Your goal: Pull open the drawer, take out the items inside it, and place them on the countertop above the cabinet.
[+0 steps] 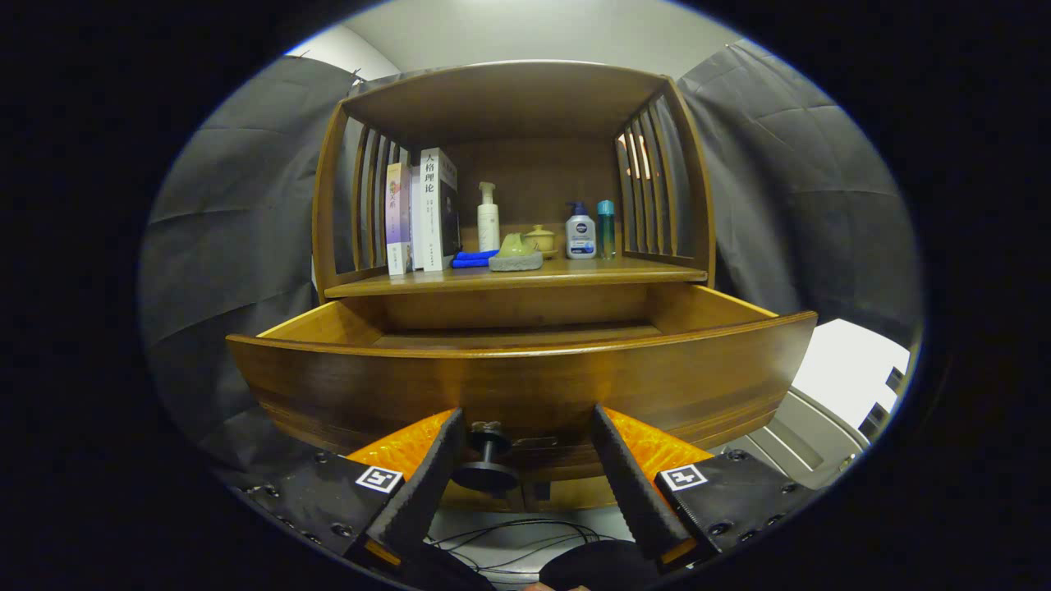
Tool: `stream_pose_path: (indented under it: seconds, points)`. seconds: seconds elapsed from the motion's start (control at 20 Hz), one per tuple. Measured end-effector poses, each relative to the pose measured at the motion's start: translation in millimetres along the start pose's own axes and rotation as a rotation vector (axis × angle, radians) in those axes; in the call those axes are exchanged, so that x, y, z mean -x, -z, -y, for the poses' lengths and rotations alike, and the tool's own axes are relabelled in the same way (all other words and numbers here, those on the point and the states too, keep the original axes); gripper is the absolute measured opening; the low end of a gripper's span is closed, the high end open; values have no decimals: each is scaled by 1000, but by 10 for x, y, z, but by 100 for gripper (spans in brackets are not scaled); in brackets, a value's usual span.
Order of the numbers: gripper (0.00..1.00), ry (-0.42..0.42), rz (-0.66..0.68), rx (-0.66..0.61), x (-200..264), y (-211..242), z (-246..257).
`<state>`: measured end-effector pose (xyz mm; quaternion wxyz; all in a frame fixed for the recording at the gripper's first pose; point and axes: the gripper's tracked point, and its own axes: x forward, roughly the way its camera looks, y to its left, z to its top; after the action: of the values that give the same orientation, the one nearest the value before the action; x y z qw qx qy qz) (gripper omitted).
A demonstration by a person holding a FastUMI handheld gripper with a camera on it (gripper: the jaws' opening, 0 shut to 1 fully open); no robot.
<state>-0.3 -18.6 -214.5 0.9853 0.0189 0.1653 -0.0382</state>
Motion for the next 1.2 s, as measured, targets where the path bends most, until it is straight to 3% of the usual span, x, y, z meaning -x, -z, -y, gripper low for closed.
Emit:
stream_pose_path:
  seconds: [1.2]
  points:
    - [98,44,81,-31,-750,-297,-118]
